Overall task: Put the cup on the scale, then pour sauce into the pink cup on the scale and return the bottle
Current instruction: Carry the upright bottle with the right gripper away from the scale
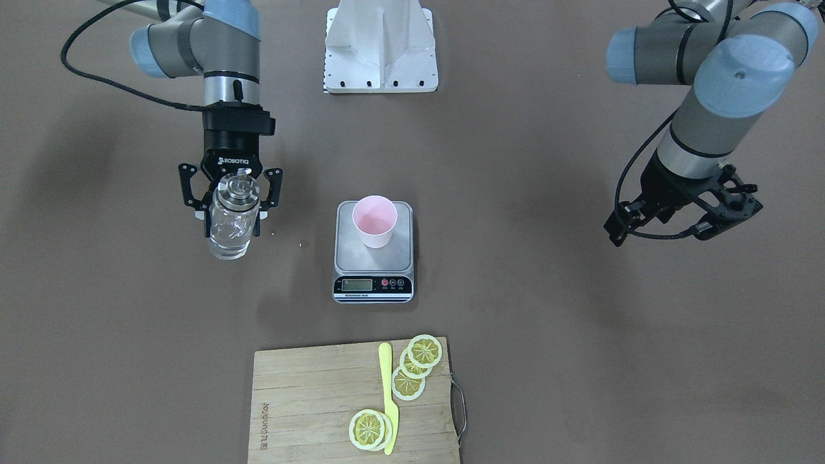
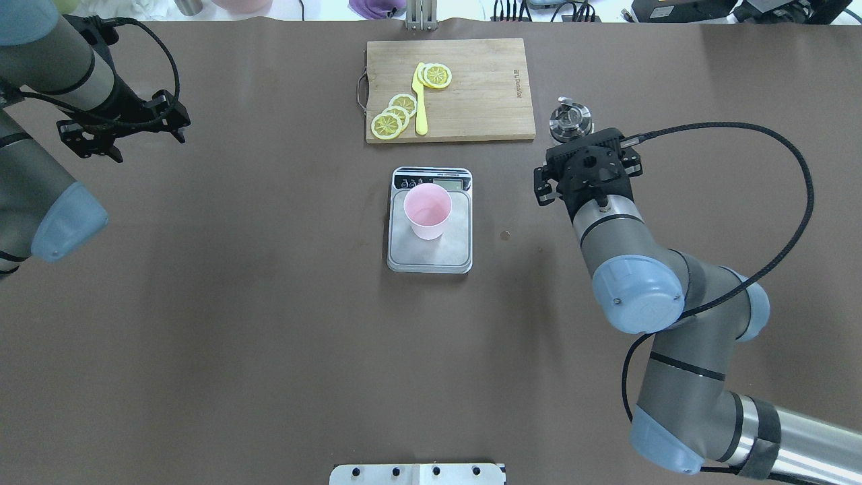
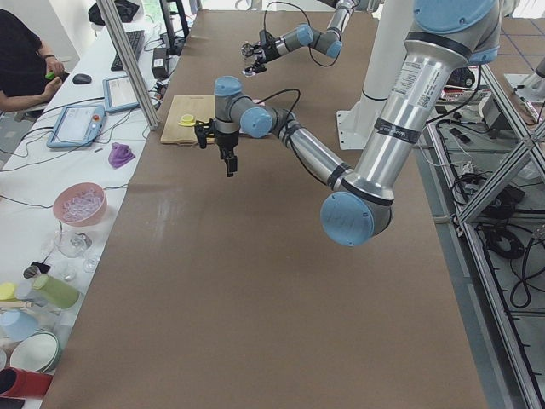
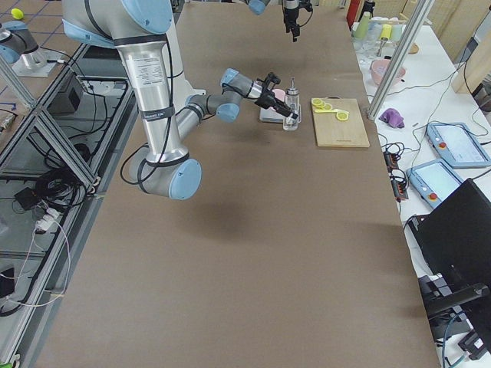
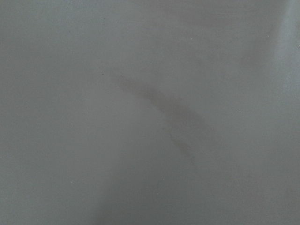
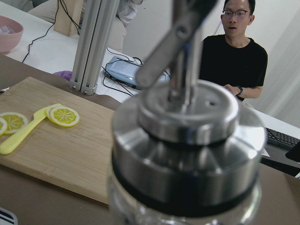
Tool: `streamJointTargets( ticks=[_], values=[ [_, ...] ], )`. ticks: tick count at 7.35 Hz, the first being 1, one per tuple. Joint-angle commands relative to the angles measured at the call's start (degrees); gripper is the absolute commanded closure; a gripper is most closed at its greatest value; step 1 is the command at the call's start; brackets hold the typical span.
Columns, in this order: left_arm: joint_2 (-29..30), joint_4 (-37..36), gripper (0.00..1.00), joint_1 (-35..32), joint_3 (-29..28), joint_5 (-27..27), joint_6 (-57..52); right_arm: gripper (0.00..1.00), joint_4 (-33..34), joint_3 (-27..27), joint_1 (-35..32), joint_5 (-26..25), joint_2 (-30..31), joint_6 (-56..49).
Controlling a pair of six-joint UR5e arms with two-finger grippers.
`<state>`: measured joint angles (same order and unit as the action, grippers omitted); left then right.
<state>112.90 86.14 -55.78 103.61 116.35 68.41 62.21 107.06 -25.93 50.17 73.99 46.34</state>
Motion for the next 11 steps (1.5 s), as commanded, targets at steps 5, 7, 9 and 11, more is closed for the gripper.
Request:
streamJointTargets(
  ticks=[5,7,9,11],
  values=[
    [0.31,-0.27,0.02,-0.12,1.5,-0.51,-0.03,1.0,-23.05,-5.6,-10.19,13.28,11.6,10.35],
    [-0.49,-0.45,0.02,-0.3,2.48,-0.51,-0.03,1.0,-29.57,-11.67,-11.77,13.37,12.49,13.05],
    [-0.49,-0.45,0.02,-0.29,2.56,-0.51,-0.03,1.0,-33.2,-15.82,-11.69,14.16,12.41,16.59],
    [-0.14,-0.54,0.02,-0.29,2.56,-0.51,-0.03,1.0,-33.12,-17.05,-11.69,14.77,12.58,16.42]
  ],
)
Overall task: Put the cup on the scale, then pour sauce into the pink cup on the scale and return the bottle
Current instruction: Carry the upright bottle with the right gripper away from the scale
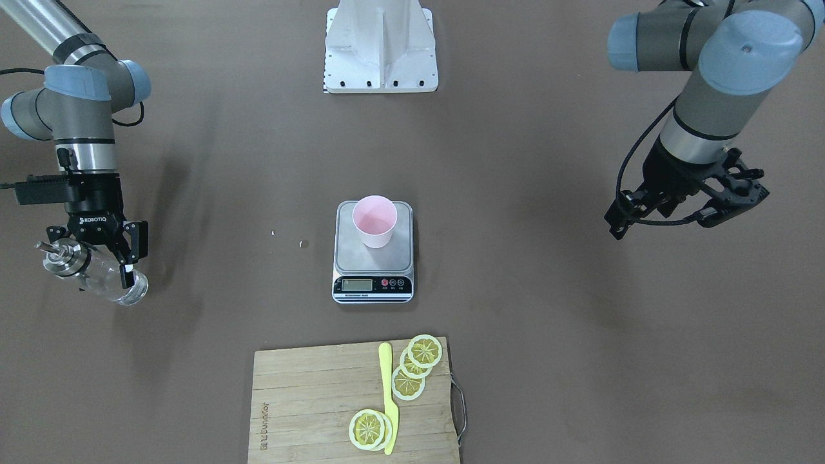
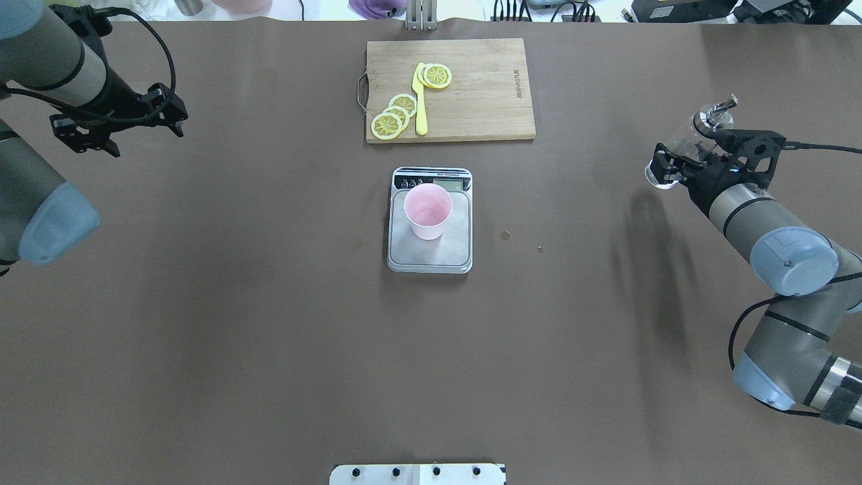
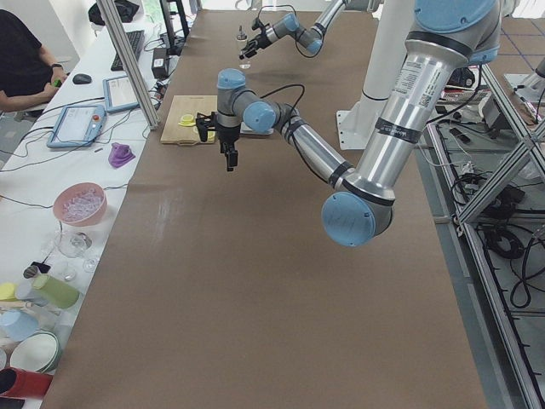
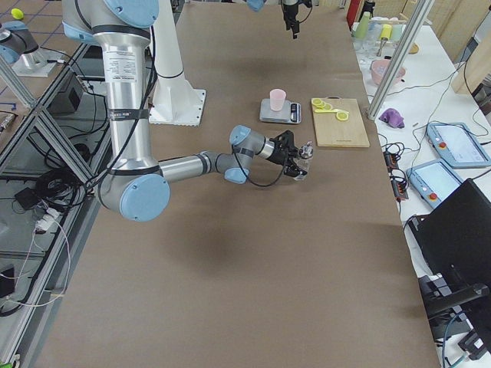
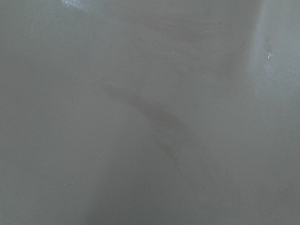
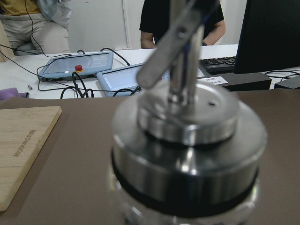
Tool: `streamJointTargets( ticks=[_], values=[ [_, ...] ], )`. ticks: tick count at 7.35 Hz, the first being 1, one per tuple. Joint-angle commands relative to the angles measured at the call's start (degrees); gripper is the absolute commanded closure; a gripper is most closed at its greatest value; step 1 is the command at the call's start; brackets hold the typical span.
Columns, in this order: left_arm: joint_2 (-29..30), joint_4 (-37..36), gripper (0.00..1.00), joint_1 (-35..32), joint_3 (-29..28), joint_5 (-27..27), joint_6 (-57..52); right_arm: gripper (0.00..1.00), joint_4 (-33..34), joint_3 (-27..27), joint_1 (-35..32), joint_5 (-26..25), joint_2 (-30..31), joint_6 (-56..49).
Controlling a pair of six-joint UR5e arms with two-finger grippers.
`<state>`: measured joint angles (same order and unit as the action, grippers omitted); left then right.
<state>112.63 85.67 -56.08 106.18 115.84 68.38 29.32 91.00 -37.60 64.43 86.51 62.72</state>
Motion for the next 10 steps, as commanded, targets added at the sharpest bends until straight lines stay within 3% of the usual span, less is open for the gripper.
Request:
streamJointTargets(
  ticks=[1,7,9,10],
  values=[
    [0.13,-0.07,0.02,0.0,0.0,-0.09,0.0,1.0,-0.4,-3.44,0.07,1.22,-0.46,-1.45],
    [0.04,-0.15,0.02,0.0,0.08,0.0,0.09,1.0,-0.31,-4.43,0.15,1.75,-0.38,-6.91],
    [-0.04,-0.15,0.02,0.0,0.08,0.0,0.09,0.97,-0.4,-3.81,0.07,5.24,-0.03,-7.61],
    [0.13,-0.15,0.02,-0.08,0.17,0.0,0.09,0.66,-0.31,-4.25,0.15,5.35,-0.11,-8.31]
  ],
)
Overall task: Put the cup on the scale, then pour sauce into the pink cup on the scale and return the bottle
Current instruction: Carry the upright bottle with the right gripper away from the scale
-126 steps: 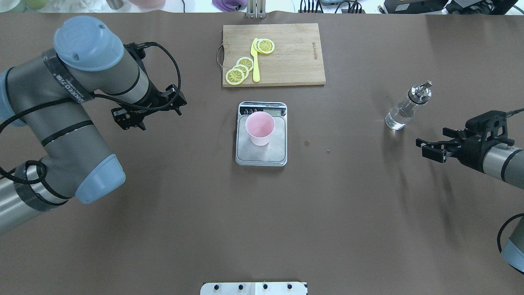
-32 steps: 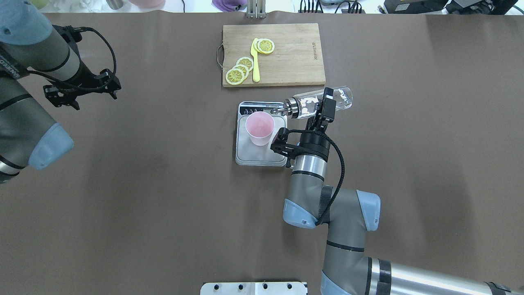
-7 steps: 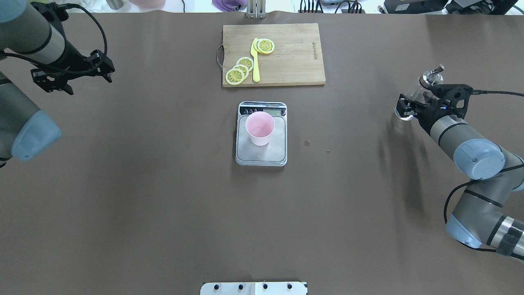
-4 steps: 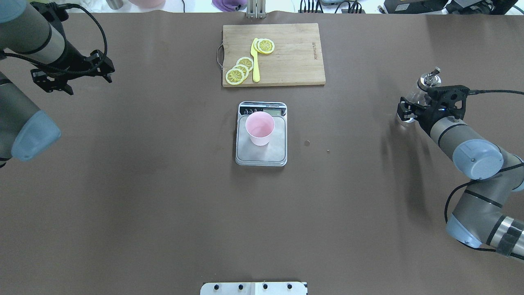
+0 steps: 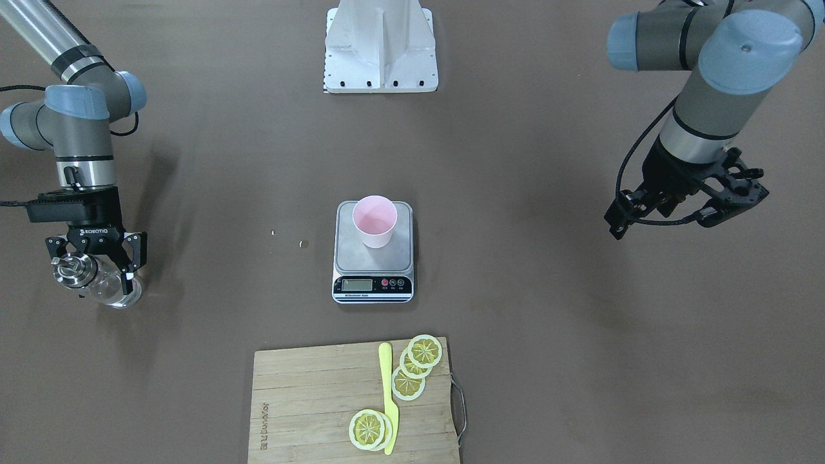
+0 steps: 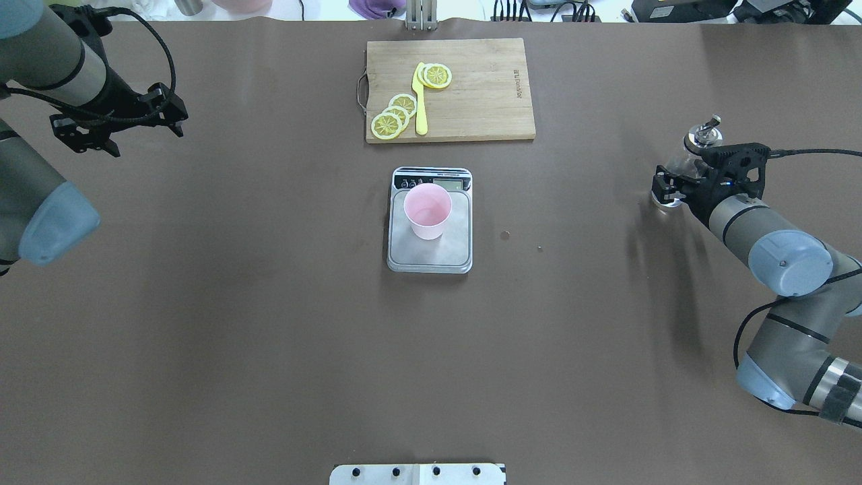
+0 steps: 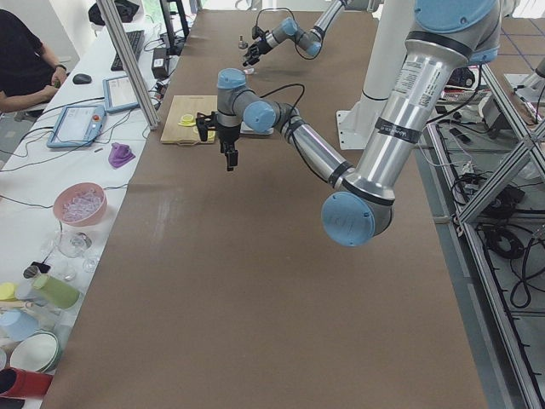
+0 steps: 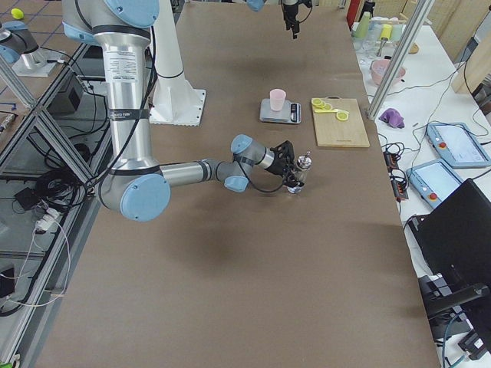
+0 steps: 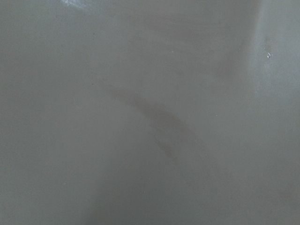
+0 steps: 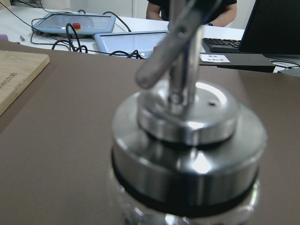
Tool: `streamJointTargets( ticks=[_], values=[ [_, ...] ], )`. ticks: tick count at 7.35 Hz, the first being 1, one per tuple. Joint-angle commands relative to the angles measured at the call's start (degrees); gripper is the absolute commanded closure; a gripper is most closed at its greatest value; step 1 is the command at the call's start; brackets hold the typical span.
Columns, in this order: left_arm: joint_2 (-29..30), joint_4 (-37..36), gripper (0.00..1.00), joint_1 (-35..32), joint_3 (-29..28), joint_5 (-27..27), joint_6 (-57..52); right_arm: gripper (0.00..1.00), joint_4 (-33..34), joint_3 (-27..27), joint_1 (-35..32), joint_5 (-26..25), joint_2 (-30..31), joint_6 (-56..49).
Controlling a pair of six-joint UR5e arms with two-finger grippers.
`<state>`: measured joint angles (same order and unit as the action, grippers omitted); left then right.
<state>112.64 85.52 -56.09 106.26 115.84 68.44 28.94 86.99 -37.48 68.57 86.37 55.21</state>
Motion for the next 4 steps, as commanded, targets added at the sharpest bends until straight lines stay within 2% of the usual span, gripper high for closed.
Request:
streamJointTargets(
  ticks=[1,2,4],
  values=[
    [0.03,0.0,0.02,0.01,0.0,0.0,0.02,0.28,0.06,-0.07,0.03,1.04,-0.32,-0.72],
    [-0.14,0.0,0.02,-0.07,-0.18,0.0,-0.06,0.02,0.06,0.46,0.03,1.22,-0.41,-0.8],
    [-0.23,0.0,0.02,-0.07,-0.35,0.0,-0.07,0.0,0.23,2.3,-0.05,1.83,-0.07,-0.72]
  ],
)
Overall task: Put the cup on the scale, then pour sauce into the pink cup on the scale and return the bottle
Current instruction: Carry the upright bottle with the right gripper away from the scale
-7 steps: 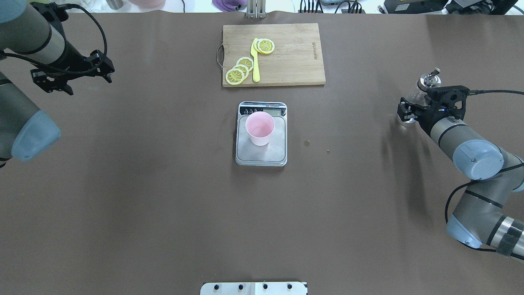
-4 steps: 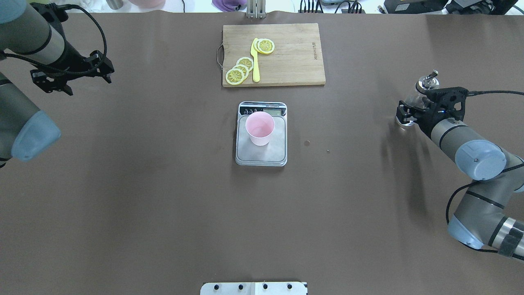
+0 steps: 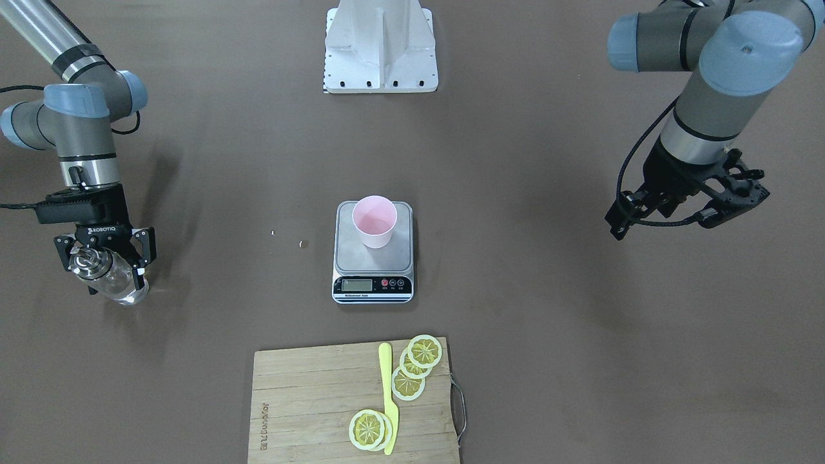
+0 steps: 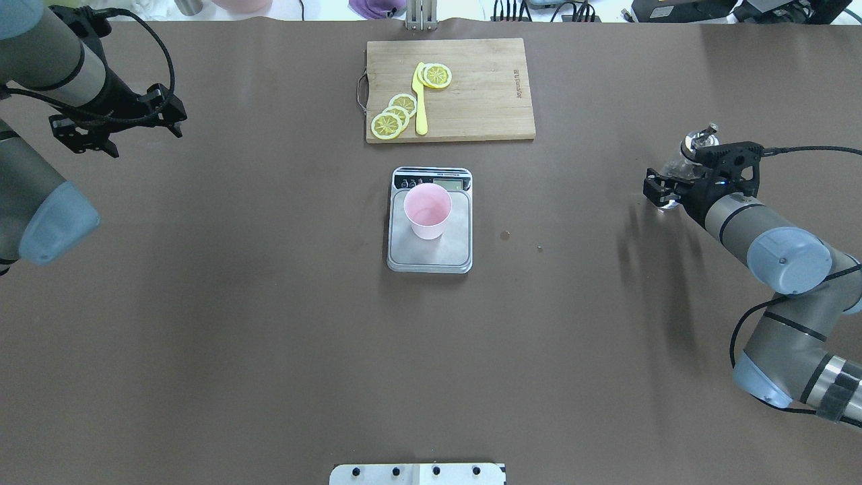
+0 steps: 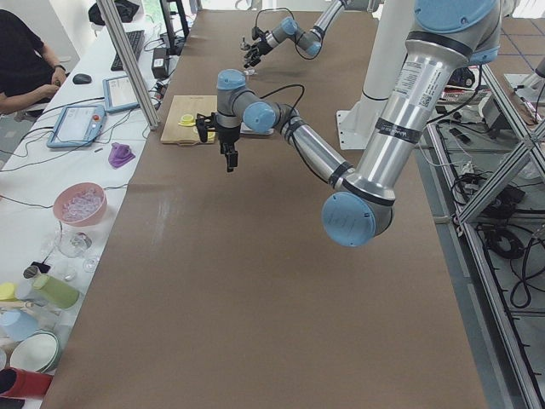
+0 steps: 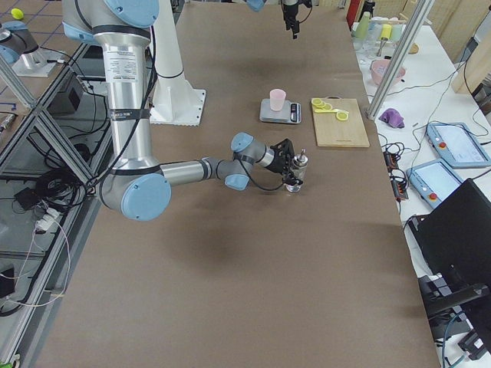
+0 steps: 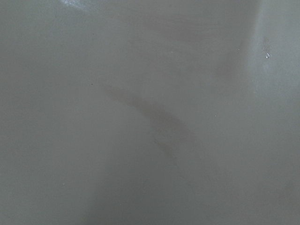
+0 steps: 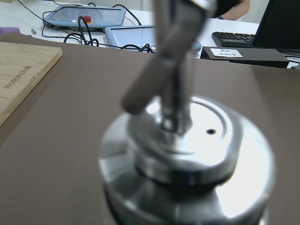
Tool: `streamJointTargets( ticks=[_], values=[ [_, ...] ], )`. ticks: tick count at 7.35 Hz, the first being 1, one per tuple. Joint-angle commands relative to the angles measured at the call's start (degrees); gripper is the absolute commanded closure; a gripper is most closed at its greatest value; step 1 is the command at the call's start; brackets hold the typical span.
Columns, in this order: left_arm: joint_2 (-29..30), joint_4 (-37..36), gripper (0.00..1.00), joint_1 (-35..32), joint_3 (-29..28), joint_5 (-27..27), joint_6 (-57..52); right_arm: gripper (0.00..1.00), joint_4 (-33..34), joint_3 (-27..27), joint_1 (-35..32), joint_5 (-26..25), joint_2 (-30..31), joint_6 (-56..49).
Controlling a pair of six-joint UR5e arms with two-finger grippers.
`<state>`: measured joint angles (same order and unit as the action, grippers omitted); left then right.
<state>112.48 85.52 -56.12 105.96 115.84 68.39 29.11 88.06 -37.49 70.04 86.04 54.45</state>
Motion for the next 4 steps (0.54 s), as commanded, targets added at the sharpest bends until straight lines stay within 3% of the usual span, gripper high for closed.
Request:
streamJointTargets(
  ticks=[1,2,4],
  values=[
    [0.02,0.0,0.02,0.05,-0.31,0.0,-0.01,0.0,0.15,2.11,-0.13,1.14,0.61,0.57],
    [0.11,0.0,0.02,0.05,-0.31,0.0,-0.01,0.0,0.07,2.47,-0.13,1.32,0.7,0.75],
    [-0.15,-0.09,0.02,-0.22,0.47,0.09,-0.01,0.0,-0.2,6.75,-0.13,2.38,7.34,0.84]
  ],
)
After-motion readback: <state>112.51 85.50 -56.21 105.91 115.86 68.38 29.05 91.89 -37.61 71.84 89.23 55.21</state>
